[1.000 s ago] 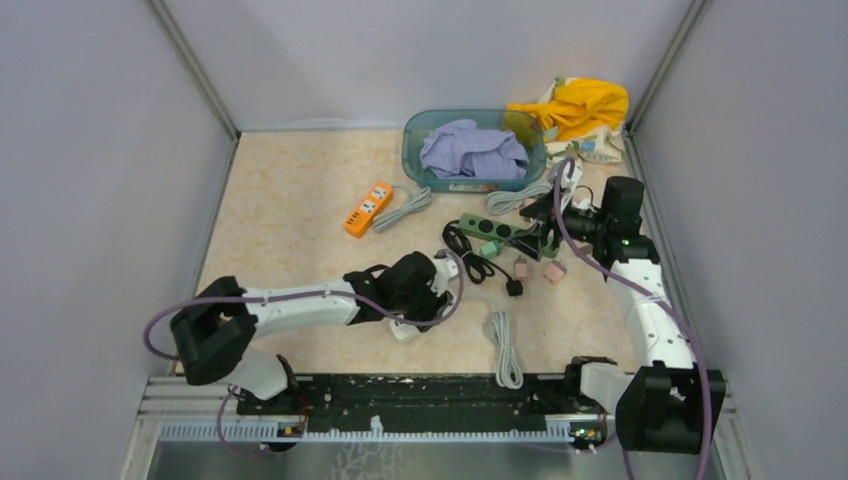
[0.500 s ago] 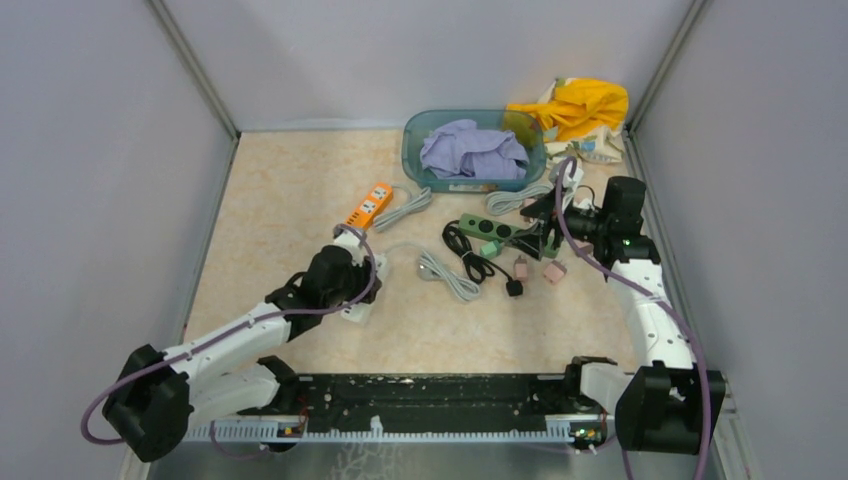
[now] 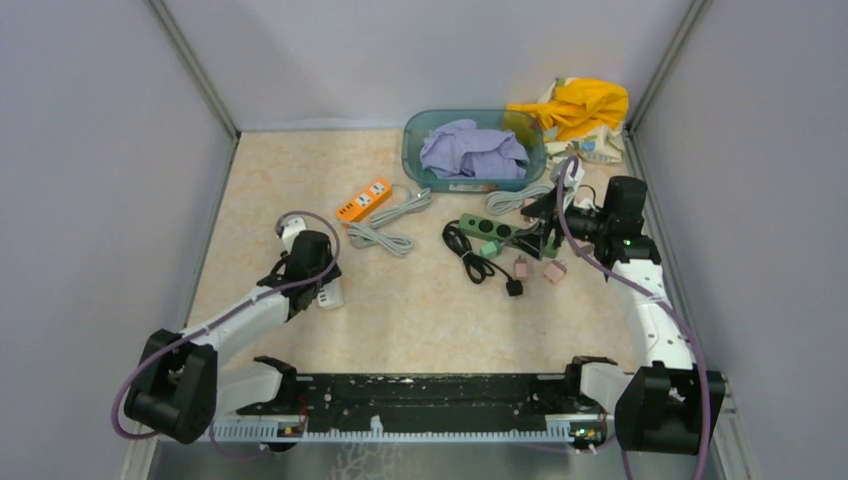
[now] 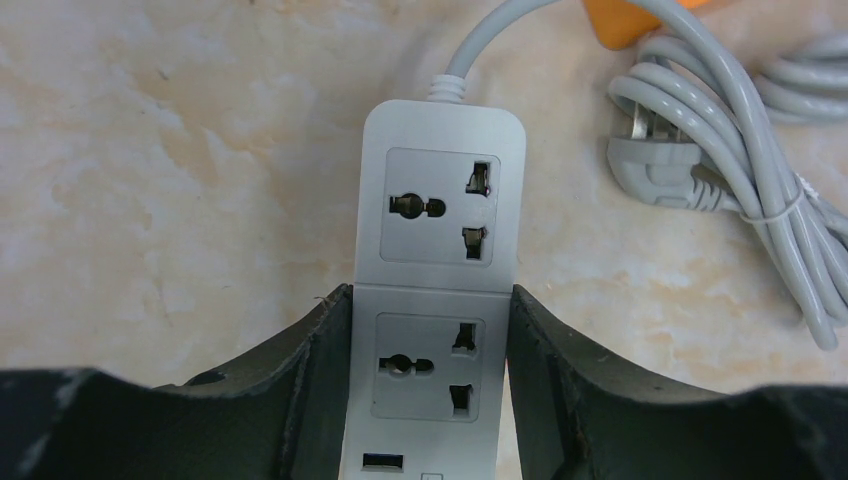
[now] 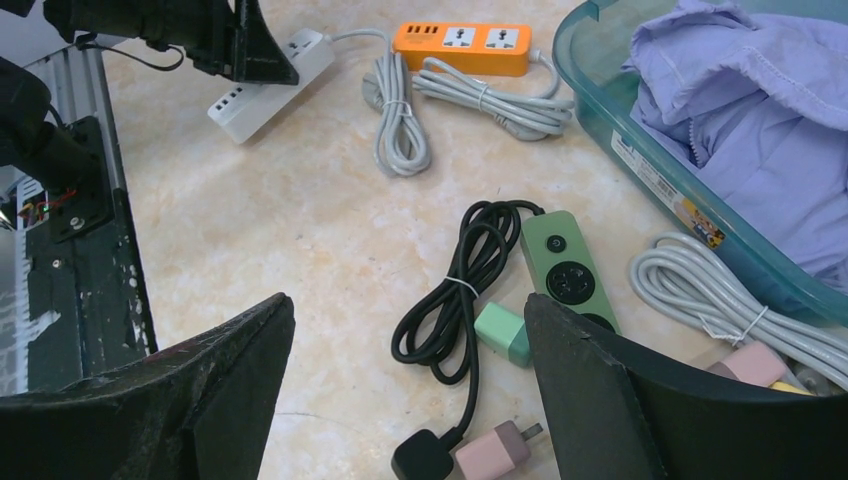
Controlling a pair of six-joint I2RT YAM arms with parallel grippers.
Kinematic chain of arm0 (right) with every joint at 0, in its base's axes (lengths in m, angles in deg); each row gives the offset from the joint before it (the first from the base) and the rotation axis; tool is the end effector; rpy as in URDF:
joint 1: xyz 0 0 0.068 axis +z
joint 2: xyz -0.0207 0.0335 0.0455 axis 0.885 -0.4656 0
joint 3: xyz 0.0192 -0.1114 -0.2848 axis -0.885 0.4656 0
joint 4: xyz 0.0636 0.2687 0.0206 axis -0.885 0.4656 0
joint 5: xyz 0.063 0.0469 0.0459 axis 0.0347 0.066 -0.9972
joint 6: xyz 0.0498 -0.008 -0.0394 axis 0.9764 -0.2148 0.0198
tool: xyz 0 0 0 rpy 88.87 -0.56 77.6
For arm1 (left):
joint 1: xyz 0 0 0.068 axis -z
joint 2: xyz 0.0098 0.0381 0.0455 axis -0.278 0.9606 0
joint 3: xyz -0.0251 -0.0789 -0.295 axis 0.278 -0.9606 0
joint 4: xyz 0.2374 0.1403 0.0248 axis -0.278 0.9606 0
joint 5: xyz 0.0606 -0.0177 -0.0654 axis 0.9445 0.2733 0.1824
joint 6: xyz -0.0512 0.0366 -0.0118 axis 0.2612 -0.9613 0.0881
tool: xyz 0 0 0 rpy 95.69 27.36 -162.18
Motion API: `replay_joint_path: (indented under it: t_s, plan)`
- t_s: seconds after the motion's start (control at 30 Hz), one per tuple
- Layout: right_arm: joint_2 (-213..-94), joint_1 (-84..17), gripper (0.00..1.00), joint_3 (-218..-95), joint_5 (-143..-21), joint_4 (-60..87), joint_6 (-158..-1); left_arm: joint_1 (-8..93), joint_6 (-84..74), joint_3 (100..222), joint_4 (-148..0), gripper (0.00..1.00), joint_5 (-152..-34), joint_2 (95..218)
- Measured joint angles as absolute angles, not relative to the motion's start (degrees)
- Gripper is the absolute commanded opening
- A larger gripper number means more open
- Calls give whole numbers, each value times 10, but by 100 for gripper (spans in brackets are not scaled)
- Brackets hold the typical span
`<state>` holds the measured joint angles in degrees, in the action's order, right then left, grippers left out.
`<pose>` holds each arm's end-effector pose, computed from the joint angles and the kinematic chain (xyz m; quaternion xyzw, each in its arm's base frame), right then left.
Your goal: Pull the plug off the socket
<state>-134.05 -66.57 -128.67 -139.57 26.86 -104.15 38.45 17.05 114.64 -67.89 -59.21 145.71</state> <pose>0.2325 0.0274 0.3268 -0.3591 0.6858 0.3686 0.5147 0.2123 -0.0640 0.1861 -0.1794 0.8794 -0.0053 0.4410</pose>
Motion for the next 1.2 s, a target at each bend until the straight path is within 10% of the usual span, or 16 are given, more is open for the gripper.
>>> replay_joint_path:
  t_s: [0.17, 0.3, 0.53, 1.2]
  plan:
    - [-1340, -667, 85, -1287, -1400, 268, -1042, 362, 222, 1182, -660, 22, -570, 1511]
    - [-1340, -667, 85, -1287, -1403, 268, -1041, 356, 249, 1196, -642, 62, -563, 1522]
    - [-1340, -667, 85, -1287, -1404, 269, -1041, 353, 269, 1206, -613, 97, -566, 1496]
    - [-1337, -674, 85, -1286, -1407, 269, -1042, 353, 209, 1259, -562, 100, -770, 1306]
